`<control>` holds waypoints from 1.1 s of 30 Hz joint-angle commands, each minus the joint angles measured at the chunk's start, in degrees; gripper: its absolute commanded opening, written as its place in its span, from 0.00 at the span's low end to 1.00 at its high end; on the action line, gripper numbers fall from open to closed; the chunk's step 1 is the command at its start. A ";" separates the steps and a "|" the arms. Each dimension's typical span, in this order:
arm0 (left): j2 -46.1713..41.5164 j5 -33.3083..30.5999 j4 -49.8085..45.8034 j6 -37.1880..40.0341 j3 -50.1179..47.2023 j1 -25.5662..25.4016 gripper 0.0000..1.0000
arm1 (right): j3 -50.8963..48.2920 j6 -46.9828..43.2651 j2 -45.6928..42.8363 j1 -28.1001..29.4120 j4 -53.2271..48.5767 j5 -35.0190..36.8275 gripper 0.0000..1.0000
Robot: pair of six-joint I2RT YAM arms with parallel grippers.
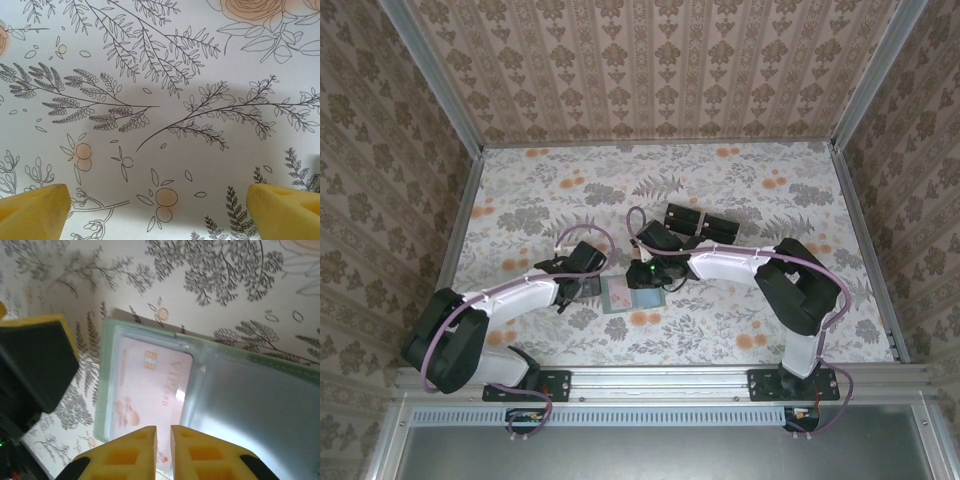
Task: Put the credit cards into the card holder
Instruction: Insert the credit card into the card slot.
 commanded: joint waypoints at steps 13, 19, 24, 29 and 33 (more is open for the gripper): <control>-1.45 -1.00 -1.90 0.90 -0.15 1.06 1.00 | -0.87 0.71 4.21 2.11 0.79 -0.02 0.10; -1.28 -0.75 -1.61 0.96 -0.37 1.09 1.00 | -0.51 1.28 5.10 2.73 1.38 -0.66 0.10; -1.18 -0.65 -1.37 0.96 -0.42 1.09 1.00 | 0.67 1.66 6.01 3.27 1.65 -1.39 0.10; -1.12 -0.56 -1.16 1.10 -0.52 1.09 1.00 | 1.96 1.73 7.04 3.33 1.56 -1.95 0.10; -1.03 -0.48 -1.07 1.15 -0.47 1.17 1.00 | 3.21 1.49 7.22 3.34 1.04 -2.15 0.10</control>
